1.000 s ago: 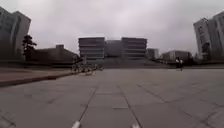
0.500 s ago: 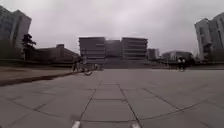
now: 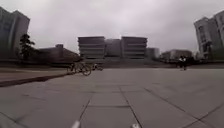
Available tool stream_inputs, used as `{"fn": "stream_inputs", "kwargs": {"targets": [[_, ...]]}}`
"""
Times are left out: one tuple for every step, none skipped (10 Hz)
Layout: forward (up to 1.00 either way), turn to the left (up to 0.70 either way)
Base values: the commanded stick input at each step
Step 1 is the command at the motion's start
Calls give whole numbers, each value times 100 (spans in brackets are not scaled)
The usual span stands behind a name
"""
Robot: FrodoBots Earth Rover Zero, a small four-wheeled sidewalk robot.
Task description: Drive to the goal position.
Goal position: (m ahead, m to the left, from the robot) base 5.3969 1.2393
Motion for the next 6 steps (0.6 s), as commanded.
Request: {"fn": "stream_inputs", "kwargs": {"targets": [[69, -1], [67, -1], [68, -1], [68, -1], [69, -1], [69, -1]]}}
